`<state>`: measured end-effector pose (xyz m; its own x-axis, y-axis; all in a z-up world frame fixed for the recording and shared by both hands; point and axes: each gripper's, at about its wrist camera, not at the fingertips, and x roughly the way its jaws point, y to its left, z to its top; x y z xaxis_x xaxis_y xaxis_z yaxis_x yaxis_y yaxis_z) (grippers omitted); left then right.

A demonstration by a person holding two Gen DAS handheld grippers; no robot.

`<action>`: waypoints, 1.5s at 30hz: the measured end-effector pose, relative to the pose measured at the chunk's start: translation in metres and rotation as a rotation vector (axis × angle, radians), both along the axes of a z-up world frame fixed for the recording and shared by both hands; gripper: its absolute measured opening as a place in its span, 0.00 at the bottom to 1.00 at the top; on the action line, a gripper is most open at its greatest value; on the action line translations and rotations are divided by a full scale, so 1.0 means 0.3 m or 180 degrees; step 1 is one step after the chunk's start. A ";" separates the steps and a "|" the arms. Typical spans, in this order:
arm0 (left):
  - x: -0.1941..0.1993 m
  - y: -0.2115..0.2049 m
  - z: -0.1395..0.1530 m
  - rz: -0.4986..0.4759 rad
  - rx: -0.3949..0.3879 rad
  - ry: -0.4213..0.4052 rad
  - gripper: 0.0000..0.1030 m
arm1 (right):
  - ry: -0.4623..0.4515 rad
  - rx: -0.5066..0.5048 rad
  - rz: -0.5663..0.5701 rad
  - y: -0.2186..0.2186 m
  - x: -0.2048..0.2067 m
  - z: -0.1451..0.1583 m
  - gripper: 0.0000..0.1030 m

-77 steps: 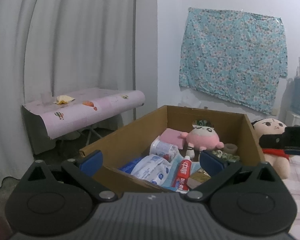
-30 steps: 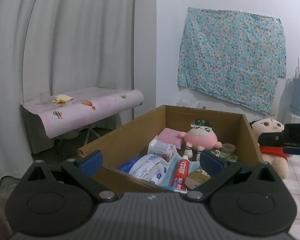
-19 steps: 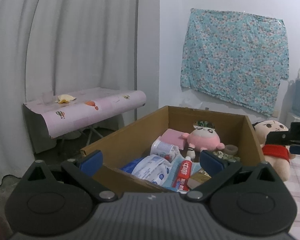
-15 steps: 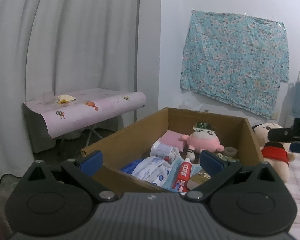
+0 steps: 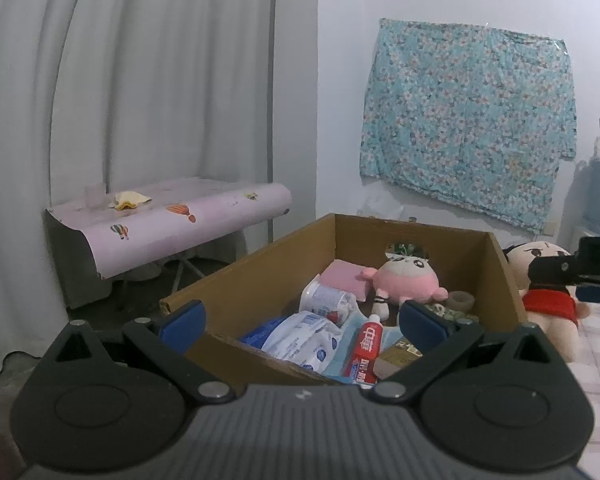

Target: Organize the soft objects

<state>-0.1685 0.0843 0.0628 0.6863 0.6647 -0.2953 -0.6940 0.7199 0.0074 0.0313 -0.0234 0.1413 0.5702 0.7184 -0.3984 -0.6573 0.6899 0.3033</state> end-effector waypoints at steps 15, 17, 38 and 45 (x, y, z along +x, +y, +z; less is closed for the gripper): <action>0.014 -0.014 0.002 0.0005 0.0026 0.0073 1.00 | 0.0001 -0.0062 -0.0049 0.001 0.016 -0.024 0.77; 0.017 -0.012 0.003 -0.0005 0.0013 0.0084 1.00 | 0.0019 -0.0030 -0.0033 0.000 0.017 -0.021 0.77; 0.006 -0.019 0.005 0.0018 0.0022 0.0030 1.00 | 0.0140 0.0006 0.0031 0.006 0.021 -0.024 0.77; -0.008 0.005 0.011 0.0090 -0.0133 -0.0042 1.00 | 0.0088 0.0007 0.0036 0.004 0.007 -0.017 0.77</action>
